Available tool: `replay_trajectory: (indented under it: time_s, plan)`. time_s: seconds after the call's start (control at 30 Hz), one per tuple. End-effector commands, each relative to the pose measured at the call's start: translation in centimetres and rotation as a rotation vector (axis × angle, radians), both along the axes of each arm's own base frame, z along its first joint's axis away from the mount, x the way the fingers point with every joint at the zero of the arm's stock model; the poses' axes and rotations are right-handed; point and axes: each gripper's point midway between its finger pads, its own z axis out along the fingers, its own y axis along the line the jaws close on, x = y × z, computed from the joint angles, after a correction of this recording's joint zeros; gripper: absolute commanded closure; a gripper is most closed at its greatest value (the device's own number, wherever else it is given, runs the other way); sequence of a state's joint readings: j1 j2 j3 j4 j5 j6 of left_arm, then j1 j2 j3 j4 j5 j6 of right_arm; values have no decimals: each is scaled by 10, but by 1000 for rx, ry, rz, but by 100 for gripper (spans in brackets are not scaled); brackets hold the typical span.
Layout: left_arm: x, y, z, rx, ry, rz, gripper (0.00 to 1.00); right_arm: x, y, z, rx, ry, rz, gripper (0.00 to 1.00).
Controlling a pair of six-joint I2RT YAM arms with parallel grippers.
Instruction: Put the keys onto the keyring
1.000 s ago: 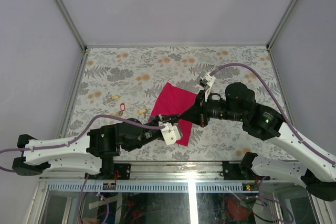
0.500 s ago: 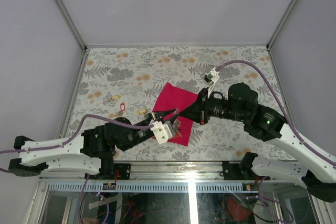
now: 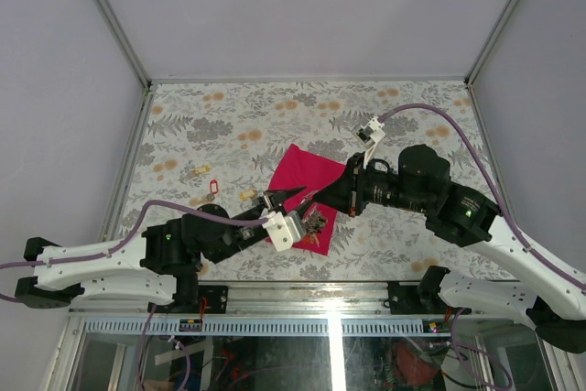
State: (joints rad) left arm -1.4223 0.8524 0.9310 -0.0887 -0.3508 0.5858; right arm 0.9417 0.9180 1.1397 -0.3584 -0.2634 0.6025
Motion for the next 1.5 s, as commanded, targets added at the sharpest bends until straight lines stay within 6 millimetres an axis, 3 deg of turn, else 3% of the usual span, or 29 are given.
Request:
replay_trajectory:
  time_s: [0.0,0.27,0.8,1.47]
  plan:
    - [-5,-5,11,-35,-18,-41,66,-2,-3,56,150,-86,-14,100]
    - [-7,-6,6,-16,-19,-57,65,-2,-7,61,158,-88,-25,100]
    - [-1,-2,10,-21,-27,-19,78,-9,-5,64,165,-80,13,100]
    - [3,-2,10,-19,-32,5,78,-15,-1,65,173,-74,60,100]
